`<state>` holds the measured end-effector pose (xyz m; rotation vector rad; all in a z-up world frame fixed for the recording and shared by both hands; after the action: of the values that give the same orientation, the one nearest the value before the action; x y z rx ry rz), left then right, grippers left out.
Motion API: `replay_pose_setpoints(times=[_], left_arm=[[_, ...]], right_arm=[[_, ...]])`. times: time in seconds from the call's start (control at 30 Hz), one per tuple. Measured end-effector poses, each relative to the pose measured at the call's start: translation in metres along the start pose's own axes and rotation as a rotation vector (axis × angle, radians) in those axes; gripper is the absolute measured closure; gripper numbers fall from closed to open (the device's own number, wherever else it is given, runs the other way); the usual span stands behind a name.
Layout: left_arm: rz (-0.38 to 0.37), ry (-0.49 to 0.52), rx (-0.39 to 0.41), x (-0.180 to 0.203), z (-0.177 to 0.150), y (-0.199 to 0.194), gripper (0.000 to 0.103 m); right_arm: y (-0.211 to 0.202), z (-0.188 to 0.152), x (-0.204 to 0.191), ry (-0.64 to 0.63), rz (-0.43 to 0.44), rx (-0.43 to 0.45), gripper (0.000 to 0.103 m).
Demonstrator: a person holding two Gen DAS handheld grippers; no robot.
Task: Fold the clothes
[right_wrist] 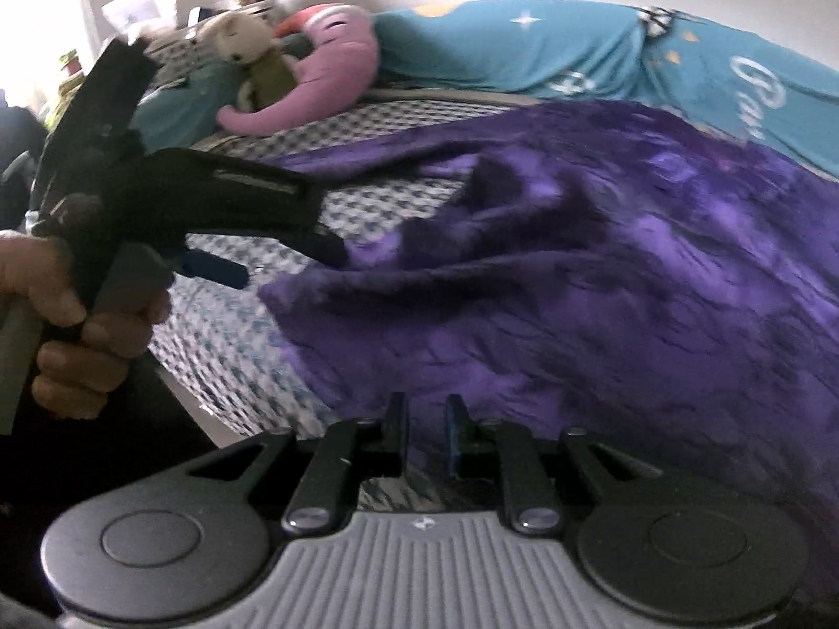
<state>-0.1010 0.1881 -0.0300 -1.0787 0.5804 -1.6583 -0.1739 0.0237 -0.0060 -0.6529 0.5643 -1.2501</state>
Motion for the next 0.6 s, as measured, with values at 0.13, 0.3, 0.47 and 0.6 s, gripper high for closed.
replay_pose_setpoints(times=[0.13,0.3,0.47,0.6], left_arm=[[-0.039,0.01,-0.02,0.003,-0.003,0.0,0.0],[-0.107,0.01,-0.053,0.007,-0.007,0.0,0.0],[-0.152,0.0,-0.068,0.006,-0.007,0.0,0.0],[-0.162,-0.017,-0.071,0.003,-0.005,0.0,0.0]], right_arm=[[0.011,0.008,-0.022,-0.038,0.041,0.02,0.087],[0.027,0.014,-0.052,-0.112,0.075,0.046,0.077],[0.044,0.011,-0.076,-0.24,0.037,0.084,0.069],[0.056,0.006,-0.088,-0.329,-0.018,0.116,0.063]])
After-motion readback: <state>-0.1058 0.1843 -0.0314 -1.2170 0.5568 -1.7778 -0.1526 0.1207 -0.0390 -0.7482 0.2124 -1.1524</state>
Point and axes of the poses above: each gripper's, at about its wrist camera, not at the fingertips, and y roughly the way its jaws point, x to its right, z to its top, the point moved 6 cm from there along y, roughly the way its jaws point, and after that the axes turned 8 degrees about -z, right-handed, at the moved point
